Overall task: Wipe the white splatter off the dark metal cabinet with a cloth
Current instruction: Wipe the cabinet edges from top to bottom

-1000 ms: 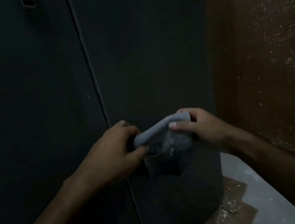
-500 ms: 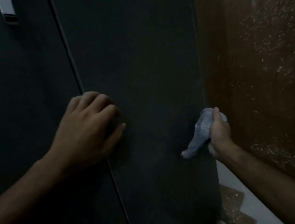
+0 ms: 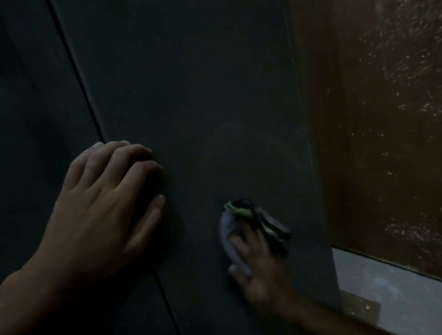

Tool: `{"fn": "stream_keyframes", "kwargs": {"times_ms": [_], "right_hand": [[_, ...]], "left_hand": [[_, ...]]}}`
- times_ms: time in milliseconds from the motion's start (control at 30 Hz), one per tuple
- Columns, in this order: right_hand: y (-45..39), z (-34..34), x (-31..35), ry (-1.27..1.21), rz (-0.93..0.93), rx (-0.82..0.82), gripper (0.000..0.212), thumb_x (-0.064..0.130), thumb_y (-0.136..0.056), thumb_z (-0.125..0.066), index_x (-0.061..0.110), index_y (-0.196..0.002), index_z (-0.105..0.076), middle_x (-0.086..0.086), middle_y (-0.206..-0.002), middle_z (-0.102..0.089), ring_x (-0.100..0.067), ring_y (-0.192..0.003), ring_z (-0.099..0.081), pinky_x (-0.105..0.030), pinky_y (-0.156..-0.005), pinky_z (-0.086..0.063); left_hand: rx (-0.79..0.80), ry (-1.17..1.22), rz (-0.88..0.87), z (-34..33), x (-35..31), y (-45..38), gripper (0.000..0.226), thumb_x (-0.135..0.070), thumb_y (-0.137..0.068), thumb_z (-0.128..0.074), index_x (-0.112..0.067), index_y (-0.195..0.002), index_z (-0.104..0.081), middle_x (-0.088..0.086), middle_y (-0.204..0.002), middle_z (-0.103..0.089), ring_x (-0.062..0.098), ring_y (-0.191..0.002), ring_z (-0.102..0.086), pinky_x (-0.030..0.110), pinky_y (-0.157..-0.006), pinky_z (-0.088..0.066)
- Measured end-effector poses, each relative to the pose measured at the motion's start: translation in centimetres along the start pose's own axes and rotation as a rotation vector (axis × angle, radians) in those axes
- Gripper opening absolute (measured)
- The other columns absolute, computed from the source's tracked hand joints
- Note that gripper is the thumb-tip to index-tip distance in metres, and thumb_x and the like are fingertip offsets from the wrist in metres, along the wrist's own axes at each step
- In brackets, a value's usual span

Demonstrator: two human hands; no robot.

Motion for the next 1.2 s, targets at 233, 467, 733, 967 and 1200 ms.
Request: {"fn": "stream_keyframes", "kwargs": {"times_ms": [233,467,733,967,1200], "right_hand": [[-18.5,10.4,-11.0,-0.156,-0.798,-0.430,0.064,0.055,-0.107,-0.018,0.027,-0.165,-0.016,-0.001,-0.174,-0.004,-0.031,-0.159,-0.001,-0.044,-0.127,0.001],[-3.4,1.5,1.3,0.133,0.155,-0.018,0.058,0.064,-0.104,-0.033,0.040,-0.157,-0.027,0.005,-0.172,-0.008,-0.040,-0.156,-0.017,-0.060,-0.119,-0.032],[-19.4,8.5,-3.8,-0.083,-0.527,-0.425,0.075,0.069,-0.100,-0.016,0.029,-0.163,-0.018,-0.006,-0.173,-0.009,-0.038,-0.159,-0.002,-0.061,-0.125,-0.008],[-4.1,0.6,4.5,0.219,0.206,-0.051,0.058,0.068,-0.102,-0.032,0.044,-0.155,-0.031,-0.001,-0.168,-0.022,-0.038,-0.150,-0.028,-0.062,-0.111,-0.039],[-18.7,10.6,-8.6,-0.149,-0.776,-0.322,0.065,0.063,-0.106,-0.019,0.038,-0.164,-0.003,0.002,-0.173,0.006,-0.035,-0.158,0.010,-0.061,-0.126,0.000]], "left_hand": [[-0.025,-0.030,-0.005,-0.1,0.0,-0.1,0.056,-0.048,-0.097,-0.044,-0.009,-0.132,-0.064,0.013,-0.141,-0.059,0.038,-0.138,-0.046,0.048,-0.119,-0.025],[-0.032,0.024,0.034,0.0,0.0,-0.2,0.053,-0.040,-0.094,-0.045,-0.008,-0.134,-0.059,0.011,-0.138,-0.060,0.039,-0.135,-0.050,0.053,-0.113,-0.032],[-0.051,0.159,0.005,1.2,1.2,-0.4,0.050,-0.036,-0.097,-0.046,-0.007,-0.138,-0.055,0.012,-0.139,-0.057,0.038,-0.129,-0.053,0.057,-0.107,-0.043],[-0.088,0.091,0.009,2.0,0.8,-0.1,0.049,-0.037,-0.096,-0.046,-0.006,-0.129,-0.062,0.013,-0.138,-0.058,0.040,-0.129,-0.052,0.058,-0.106,-0.039],[-0.010,0.020,-0.019,1.8,1.9,-0.6,0.054,-0.040,-0.094,-0.046,-0.008,-0.134,-0.062,0.011,-0.142,-0.058,0.039,-0.133,-0.053,0.053,-0.107,-0.039]]}}
Point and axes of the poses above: each hand's wrist, its own y-axis away from the middle knuckle, its own z-axis out of the back of the hand, x = y × z, the point moved 6 cm from there along -y, towards the middle knuckle
